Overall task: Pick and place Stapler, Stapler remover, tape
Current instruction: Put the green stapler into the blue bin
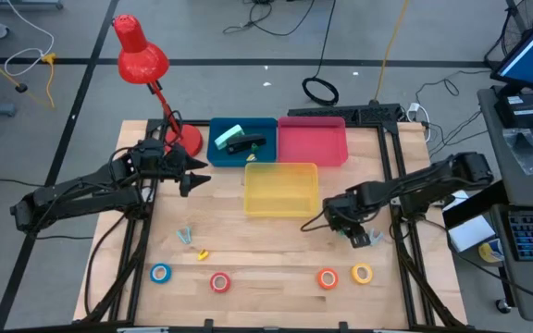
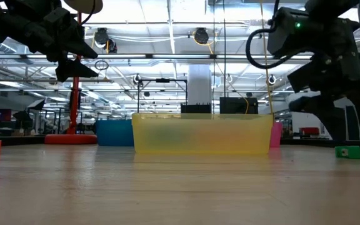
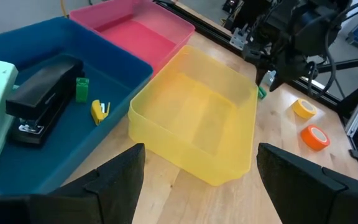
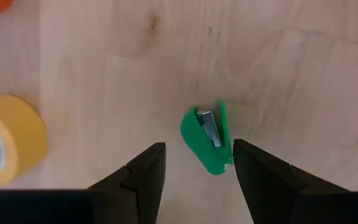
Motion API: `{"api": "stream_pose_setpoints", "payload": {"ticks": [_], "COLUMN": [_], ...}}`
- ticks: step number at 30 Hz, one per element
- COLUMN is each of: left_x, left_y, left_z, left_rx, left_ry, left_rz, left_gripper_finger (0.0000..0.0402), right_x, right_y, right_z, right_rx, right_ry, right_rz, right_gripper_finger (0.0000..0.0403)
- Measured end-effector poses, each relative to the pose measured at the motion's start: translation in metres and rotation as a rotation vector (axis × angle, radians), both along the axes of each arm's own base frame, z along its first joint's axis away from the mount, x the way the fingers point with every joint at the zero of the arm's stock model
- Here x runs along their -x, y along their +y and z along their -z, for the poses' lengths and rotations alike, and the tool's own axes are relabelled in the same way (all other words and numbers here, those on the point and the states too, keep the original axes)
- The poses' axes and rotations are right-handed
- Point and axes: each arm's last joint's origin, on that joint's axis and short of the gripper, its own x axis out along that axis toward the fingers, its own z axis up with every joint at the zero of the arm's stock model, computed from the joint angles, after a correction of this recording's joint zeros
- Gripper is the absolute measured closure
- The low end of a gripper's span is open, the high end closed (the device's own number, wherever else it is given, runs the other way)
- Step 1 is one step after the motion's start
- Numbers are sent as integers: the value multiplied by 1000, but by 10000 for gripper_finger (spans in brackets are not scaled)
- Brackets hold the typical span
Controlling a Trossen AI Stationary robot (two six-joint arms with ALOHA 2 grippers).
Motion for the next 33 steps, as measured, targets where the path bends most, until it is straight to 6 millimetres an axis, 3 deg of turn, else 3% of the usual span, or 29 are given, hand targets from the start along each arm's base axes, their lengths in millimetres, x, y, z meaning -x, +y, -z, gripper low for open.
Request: {"api": "stream_pose_setpoints", "payload": {"ticks": [13, 25, 30, 33], "left_x": [0, 0, 0, 0], "left_y": [0, 0, 0, 0], "left_z": [0, 0, 0, 0], "left_rx": [-14, -18, -8, 5], "left_ry": [6, 7, 5, 1], "left_rz": [6, 8, 4, -1], "left_gripper_finger": [94, 94, 94, 94], "right_x": [-6, -7, -6, -13], "right_y": [1, -1, -4, -7], "right_z": [18, 17, 8, -12], "right_rx": [70, 129, 130, 125], "right_ry": [41, 44, 41, -6], "right_rz": [-152, -46, 28, 51], "right_gripper_finger": [231, 357, 357, 357]}}
